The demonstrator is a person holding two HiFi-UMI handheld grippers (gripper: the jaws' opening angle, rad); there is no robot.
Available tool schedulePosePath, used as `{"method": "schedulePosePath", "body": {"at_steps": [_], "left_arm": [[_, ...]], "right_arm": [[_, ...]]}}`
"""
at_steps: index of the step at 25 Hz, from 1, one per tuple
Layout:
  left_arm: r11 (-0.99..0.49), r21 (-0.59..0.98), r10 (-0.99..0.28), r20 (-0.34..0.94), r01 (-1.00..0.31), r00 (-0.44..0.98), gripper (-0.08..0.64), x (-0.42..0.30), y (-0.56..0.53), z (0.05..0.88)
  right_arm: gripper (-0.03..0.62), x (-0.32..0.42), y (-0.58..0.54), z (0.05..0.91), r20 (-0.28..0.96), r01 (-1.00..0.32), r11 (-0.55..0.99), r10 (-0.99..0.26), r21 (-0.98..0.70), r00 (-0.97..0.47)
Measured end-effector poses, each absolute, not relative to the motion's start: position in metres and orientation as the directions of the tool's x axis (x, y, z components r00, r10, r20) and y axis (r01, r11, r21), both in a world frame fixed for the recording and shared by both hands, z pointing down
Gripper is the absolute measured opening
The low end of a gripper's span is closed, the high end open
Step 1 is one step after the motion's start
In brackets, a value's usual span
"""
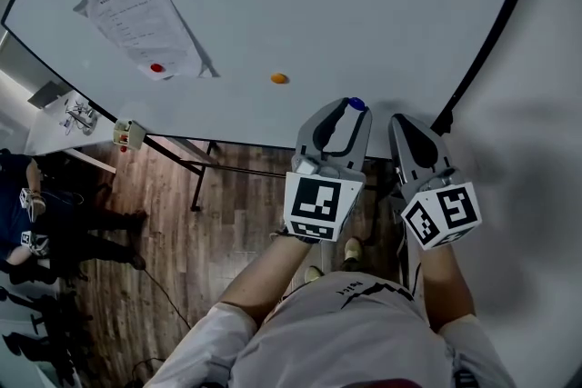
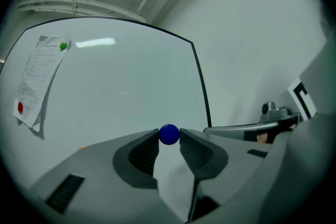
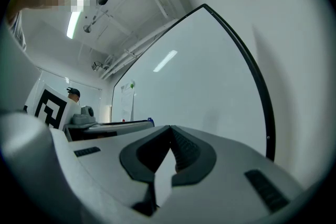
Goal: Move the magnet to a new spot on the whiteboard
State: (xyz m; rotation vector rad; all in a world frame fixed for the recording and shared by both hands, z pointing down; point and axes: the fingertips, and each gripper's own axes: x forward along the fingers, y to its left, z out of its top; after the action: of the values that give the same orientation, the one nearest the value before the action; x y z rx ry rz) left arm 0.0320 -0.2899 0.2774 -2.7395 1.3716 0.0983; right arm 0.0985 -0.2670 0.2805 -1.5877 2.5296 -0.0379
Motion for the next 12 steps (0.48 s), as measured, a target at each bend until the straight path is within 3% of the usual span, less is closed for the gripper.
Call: {"method": "schedulePosePath", "body": {"at_steps": [12], "left_arm": [[-0.555,-0.044,-0.827,-0.074,-0.831,0.557,0.127,0.059,-0.333,0.284]], "right_arm": [[0.012,0.128,-0.302,0.283,-0.132,-0.884,0.455,-0.888,-0.109,-0.440]]}}
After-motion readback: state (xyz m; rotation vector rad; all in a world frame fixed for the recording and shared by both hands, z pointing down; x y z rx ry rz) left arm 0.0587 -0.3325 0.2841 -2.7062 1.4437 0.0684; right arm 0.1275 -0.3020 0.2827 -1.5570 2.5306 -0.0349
